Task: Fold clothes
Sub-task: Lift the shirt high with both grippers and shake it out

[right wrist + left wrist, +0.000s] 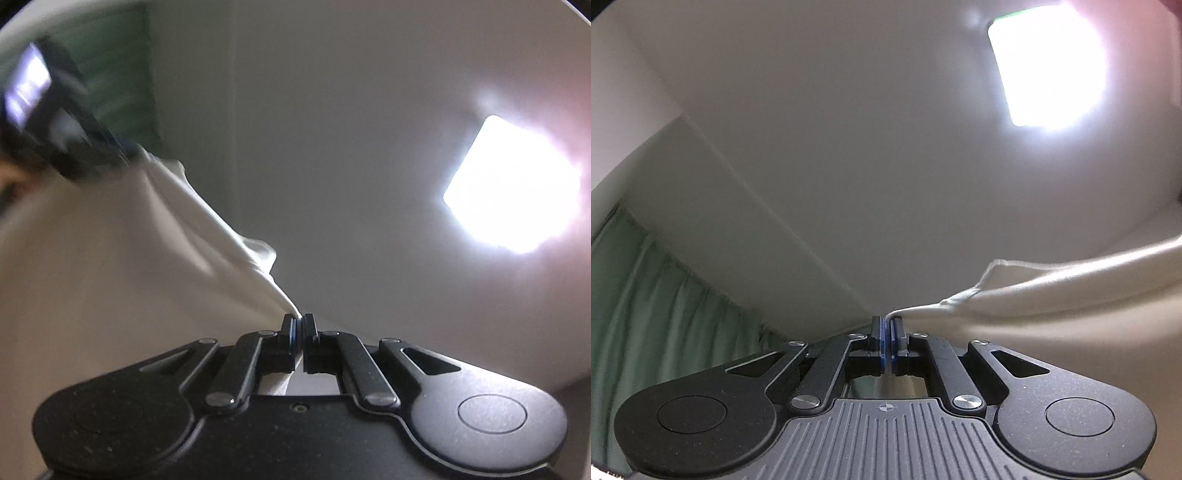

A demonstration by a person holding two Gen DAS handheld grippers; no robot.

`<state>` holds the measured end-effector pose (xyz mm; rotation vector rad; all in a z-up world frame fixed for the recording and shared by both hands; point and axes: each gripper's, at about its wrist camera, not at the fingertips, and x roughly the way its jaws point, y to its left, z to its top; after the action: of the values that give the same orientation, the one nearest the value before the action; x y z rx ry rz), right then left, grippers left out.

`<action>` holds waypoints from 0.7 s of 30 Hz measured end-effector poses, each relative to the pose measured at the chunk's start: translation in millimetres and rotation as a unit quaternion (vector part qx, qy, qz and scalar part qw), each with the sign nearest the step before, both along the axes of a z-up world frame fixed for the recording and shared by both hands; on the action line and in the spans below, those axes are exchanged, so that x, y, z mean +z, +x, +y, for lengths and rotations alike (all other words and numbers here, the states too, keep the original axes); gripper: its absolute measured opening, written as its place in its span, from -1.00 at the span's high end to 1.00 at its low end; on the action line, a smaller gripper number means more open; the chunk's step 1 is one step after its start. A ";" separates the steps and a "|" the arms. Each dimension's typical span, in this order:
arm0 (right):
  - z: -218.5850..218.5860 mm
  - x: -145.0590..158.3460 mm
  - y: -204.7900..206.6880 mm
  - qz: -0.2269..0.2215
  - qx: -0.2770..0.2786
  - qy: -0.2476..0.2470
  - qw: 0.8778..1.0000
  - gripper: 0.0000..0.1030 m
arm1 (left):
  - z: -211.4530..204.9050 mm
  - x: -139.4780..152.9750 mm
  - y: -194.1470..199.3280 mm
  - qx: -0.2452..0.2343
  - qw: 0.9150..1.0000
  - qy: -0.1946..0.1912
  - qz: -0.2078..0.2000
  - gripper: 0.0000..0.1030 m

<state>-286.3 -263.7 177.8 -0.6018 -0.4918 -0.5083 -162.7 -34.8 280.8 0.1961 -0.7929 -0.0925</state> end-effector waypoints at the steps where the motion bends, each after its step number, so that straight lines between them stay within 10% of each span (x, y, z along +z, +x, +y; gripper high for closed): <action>1: -9.0 2.6 1.1 -0.004 -0.020 0.014 1.000 0.93 | -7.1 -2.6 -5.8 -0.013 1.000 0.014 -0.004 0.95; 15: -17.3 16.5 -10.6 -0.058 -0.035 0.017 0.998 0.93 | -33.6 -16.9 43.5 -0.037 0.999 0.011 -0.012 0.95; 21: -79.7 -18.0 88.6 0.047 -0.059 0.049 0.996 0.92 | -78.2 -61.6 156.5 -0.022 0.993 0.073 0.087 0.95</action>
<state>-197.7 -343.4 159.9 -0.5603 -0.3415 -0.6102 -6.2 -113.0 219.1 0.3043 -0.6176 -0.2072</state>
